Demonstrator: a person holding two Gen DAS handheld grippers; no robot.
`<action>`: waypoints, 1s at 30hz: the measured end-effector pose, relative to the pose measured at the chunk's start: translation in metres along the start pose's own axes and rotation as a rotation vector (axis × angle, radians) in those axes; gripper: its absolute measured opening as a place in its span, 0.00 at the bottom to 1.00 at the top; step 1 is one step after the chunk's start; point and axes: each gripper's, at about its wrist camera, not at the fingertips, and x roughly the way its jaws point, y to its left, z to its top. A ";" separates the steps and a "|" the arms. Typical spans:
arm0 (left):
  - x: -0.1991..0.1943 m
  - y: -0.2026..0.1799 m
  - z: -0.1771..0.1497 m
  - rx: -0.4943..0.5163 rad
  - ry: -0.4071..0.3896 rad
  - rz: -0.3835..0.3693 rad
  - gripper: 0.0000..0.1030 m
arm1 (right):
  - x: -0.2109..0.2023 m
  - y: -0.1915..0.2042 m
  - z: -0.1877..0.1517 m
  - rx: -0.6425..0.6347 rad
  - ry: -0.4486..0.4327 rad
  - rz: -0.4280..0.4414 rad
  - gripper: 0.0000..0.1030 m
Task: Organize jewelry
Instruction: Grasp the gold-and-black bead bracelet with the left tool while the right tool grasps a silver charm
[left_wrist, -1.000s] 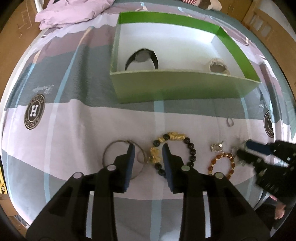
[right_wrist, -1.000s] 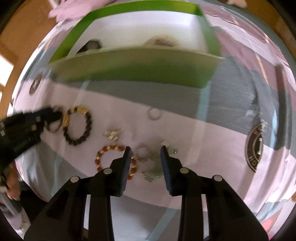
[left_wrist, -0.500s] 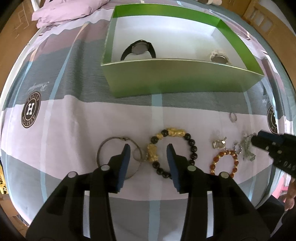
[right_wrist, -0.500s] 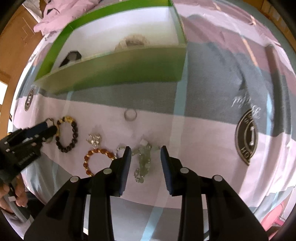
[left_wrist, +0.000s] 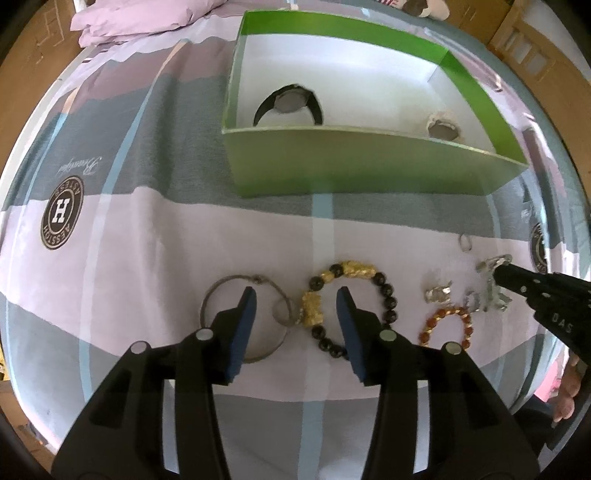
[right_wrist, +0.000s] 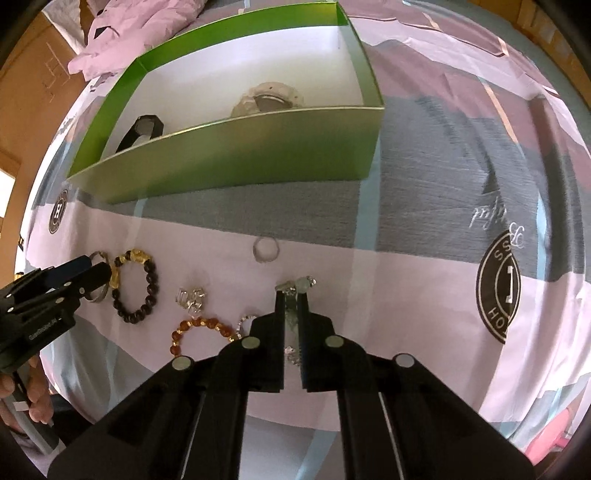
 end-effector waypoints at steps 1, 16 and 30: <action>-0.002 0.000 0.001 0.000 -0.009 -0.007 0.44 | -0.001 -0.001 0.000 -0.001 -0.003 0.004 0.06; 0.025 -0.027 0.009 0.058 0.021 0.017 0.51 | -0.001 -0.004 0.002 -0.003 0.012 0.018 0.06; 0.036 -0.037 0.013 0.096 0.032 0.041 0.55 | 0.010 -0.011 0.004 0.013 0.036 -0.030 0.47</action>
